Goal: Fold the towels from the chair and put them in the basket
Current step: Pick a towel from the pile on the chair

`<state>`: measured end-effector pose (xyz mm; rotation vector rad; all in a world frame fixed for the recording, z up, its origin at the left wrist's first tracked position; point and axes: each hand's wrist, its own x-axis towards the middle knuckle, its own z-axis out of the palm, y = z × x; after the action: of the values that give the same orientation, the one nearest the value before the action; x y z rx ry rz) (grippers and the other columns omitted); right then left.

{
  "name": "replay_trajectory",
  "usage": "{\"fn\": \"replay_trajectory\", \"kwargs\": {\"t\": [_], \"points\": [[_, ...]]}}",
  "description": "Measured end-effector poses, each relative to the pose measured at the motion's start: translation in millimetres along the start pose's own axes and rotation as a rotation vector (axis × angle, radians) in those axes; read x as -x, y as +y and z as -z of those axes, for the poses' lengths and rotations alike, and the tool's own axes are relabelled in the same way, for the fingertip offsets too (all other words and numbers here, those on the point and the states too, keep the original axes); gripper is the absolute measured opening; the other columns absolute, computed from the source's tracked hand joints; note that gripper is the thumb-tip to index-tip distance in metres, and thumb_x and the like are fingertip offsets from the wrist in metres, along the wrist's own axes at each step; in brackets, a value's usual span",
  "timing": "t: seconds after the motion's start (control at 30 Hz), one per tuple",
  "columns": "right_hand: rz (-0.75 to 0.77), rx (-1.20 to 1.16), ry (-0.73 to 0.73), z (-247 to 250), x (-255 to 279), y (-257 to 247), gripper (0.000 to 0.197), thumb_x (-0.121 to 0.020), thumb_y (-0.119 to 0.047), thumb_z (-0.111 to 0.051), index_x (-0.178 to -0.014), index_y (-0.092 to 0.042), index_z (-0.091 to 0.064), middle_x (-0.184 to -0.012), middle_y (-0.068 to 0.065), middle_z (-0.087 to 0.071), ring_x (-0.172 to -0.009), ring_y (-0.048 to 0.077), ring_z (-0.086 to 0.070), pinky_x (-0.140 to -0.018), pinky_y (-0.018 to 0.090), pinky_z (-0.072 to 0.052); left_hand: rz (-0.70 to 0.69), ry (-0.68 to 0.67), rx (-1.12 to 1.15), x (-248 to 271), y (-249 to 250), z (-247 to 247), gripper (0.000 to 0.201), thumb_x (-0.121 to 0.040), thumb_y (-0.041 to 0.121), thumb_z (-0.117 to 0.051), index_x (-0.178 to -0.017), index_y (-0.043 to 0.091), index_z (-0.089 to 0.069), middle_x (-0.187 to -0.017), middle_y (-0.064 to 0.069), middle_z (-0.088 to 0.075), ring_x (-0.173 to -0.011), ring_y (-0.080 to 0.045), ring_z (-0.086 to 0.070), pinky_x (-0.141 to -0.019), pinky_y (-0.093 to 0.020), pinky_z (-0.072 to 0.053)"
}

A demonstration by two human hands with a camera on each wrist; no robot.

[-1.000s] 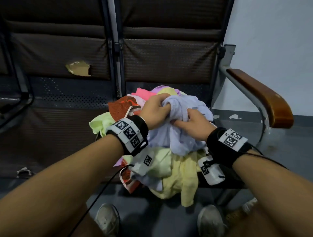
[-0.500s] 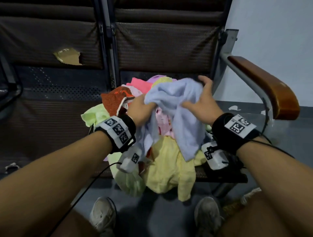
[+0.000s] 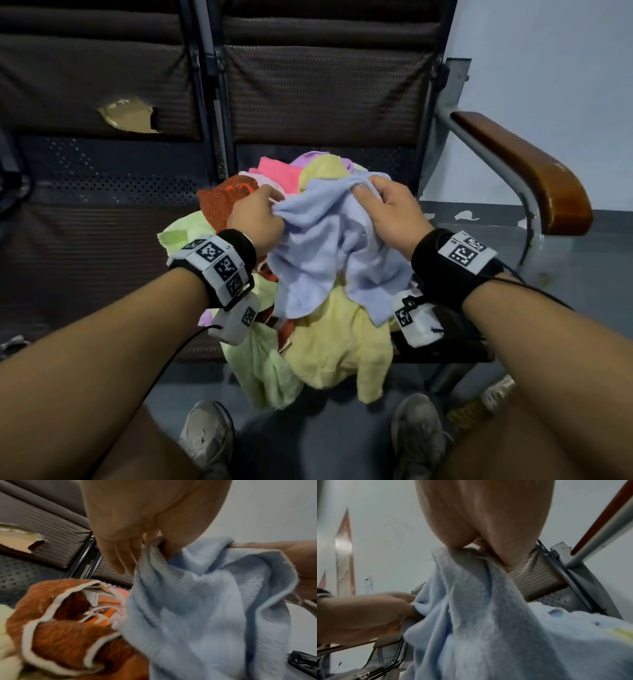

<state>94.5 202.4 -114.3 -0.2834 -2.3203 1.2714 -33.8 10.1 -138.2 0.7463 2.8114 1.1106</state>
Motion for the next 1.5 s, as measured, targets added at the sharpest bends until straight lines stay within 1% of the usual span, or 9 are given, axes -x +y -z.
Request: {"fn": "replay_trajectory", "kwargs": {"t": [0.17,0.37,0.5,0.7,0.83,0.97,1.1,1.33,1.5], "points": [[-0.001,-0.022,-0.016,-1,-3,-10,0.043,-0.1,-0.033,-0.057,-0.079,0.004,-0.06,-0.068,0.005,-0.051,-0.062,0.01,-0.045,-0.059,0.027,-0.038,-0.153,-0.073,0.209,8,25,0,0.029,-0.075,0.01,-0.046,-0.094,0.019,-0.066,-0.089,0.0,-0.067,-0.085,-0.017,-0.058,-0.073,-0.025,-0.043],[-0.121,-0.059,0.03,1,-3,-10,0.055,-0.104,-0.04,-0.046,-0.054,-0.02,-0.034,-0.05,-0.01,-0.033,-0.045,0.002,-0.032,-0.049,0.019,-0.031,-0.034,-0.332,0.452,19,40,-7,0.032,-0.075,0.048,-0.066,-0.091,0.026,-0.052,-0.077,0.009,-0.055,-0.072,-0.012,-0.052,-0.065,-0.026,-0.041],[-0.116,0.073,-0.107,7,-2,-9,0.039,-0.082,-0.047,-0.074,-0.1,-0.02,-0.053,-0.082,-0.013,-0.054,-0.066,-0.003,-0.049,-0.057,0.011,-0.037,-0.325,-0.153,0.094,18,35,-8,0.04,-0.074,0.048,-0.077,-0.096,0.025,-0.053,-0.071,0.007,-0.058,-0.064,-0.011,-0.052,-0.056,-0.024,-0.039],[-0.044,0.42,-0.138,14,7,8,0.048,-0.081,-0.026,-0.072,-0.105,-0.02,-0.032,-0.08,0.01,-0.054,-0.071,0.028,-0.055,-0.066,0.04,-0.046,0.02,-0.067,0.335,2,21,-6,0.065,-0.096,0.059,-0.047,-0.046,0.017,-0.045,-0.042,0.006,-0.047,-0.042,-0.007,-0.045,-0.047,-0.023,-0.038],[0.054,0.28,-0.048,17,7,10,0.011,-0.092,-0.02,-0.064,-0.094,-0.012,-0.057,-0.091,0.002,-0.063,-0.078,0.016,-0.056,-0.072,0.027,-0.041,-0.023,-0.002,0.183,1,13,-2,0.059,-0.102,0.046,-0.042,-0.059,0.008,-0.054,-0.059,-0.007,-0.055,-0.06,-0.022,-0.05,-0.065,-0.033,-0.04],[0.134,0.289,0.073,12,6,-3,0.021,-0.095,-0.023,-0.061,-0.081,-0.008,-0.069,-0.08,0.002,-0.064,-0.079,0.018,-0.058,-0.077,0.036,-0.048,-0.139,-0.191,0.371,15,29,-5,0.047,-0.084,0.051,-0.067,-0.124,0.029,-0.058,-0.109,0.005,-0.065,-0.099,-0.011,-0.061,-0.082,-0.025,-0.05],[0.205,0.243,0.057,6,7,-16,0.018,-0.096,-0.019,-0.058,-0.087,-0.013,-0.071,-0.078,0.003,-0.068,-0.075,0.021,-0.06,-0.073,0.038,-0.049,-0.352,-0.037,0.056,24,46,-14,0.021,-0.085,0.033,-0.07,-0.093,0.016,-0.062,-0.084,0.002,-0.064,-0.078,-0.019,-0.06,-0.068,-0.03,-0.044],[-0.076,0.596,-0.099,21,12,-1,0.008,-0.085,-0.018,-0.063,-0.09,-0.019,-0.07,-0.081,0.002,-0.072,-0.084,0.022,-0.067,-0.083,0.034,-0.054,-0.046,0.156,0.463,13,41,-2,0.022,-0.087,0.006,-0.045,-0.103,0.016,-0.056,-0.075,-0.001,-0.063,-0.063,-0.014,-0.062,-0.059,-0.033,-0.052],[-0.033,0.123,0.013,18,18,-14,0.012,-0.099,-0.01,-0.044,-0.105,-0.018,-0.052,-0.057,0.003,-0.048,-0.052,0.024,-0.048,-0.061,0.04,-0.053,-0.004,-0.003,0.482,11,37,-2,0.029,-0.081,0.0,-0.042,-0.075,0.02,-0.063,-0.074,-0.007,-0.064,-0.071,-0.024,-0.059,-0.068,-0.036,-0.051]]}}
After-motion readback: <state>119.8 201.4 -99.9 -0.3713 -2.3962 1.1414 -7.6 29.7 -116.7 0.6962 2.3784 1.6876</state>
